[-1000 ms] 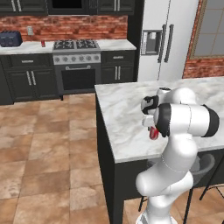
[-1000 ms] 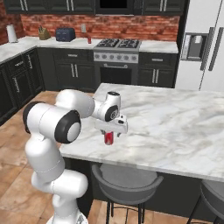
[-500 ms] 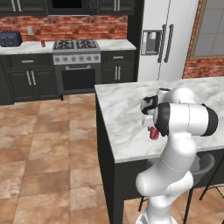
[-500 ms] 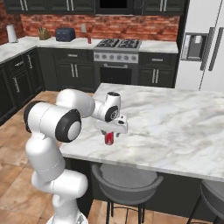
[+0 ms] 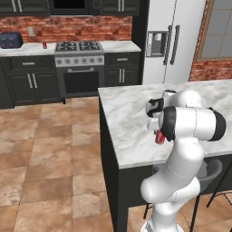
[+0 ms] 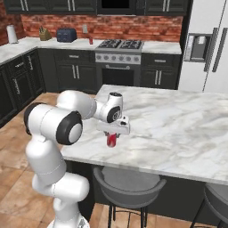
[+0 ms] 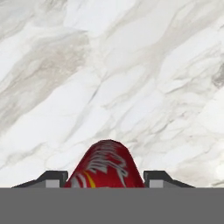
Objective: Four empty soda cans are scattered around the kitchen. Gather all the cans and cluster them next to the stove for recycling.
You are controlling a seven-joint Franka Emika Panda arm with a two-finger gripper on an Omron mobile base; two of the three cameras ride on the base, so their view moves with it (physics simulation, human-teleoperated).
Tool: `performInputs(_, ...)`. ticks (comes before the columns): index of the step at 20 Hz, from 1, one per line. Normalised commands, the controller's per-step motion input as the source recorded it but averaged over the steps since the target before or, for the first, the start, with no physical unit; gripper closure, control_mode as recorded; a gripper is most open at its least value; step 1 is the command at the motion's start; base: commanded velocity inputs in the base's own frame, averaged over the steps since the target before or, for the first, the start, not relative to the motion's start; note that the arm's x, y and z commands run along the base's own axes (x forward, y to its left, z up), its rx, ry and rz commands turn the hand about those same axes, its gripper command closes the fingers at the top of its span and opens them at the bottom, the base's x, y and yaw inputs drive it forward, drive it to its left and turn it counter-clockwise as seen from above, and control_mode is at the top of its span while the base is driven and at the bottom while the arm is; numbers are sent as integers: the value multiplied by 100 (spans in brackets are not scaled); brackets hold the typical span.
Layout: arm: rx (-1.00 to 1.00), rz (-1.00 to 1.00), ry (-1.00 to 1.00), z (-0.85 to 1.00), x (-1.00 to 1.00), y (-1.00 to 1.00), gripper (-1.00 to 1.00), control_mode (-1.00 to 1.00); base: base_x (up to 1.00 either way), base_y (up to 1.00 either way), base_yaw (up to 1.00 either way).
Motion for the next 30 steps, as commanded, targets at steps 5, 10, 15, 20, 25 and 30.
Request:
performInputs(5, -1, 0, -8, 43, 0, 6, 100, -100, 0, 0, 0)
performInputs(10, -5, 0, -7, 61, -21, 12, 100, -100, 0, 0, 0)
performInputs(15, -6, 0, -2, 61, -43, 11, 100, -100, 0, 0, 0)
performInputs(20, -3, 0, 0, 54, -41, 3, 100, -100, 0, 0, 0)
performInputs(25, 0, 0, 0, 49, -36, 0, 100, -100, 0, 0, 0)
performInputs(30, 0, 0, 0, 46, -15, 0, 100, -100, 0, 0, 0)
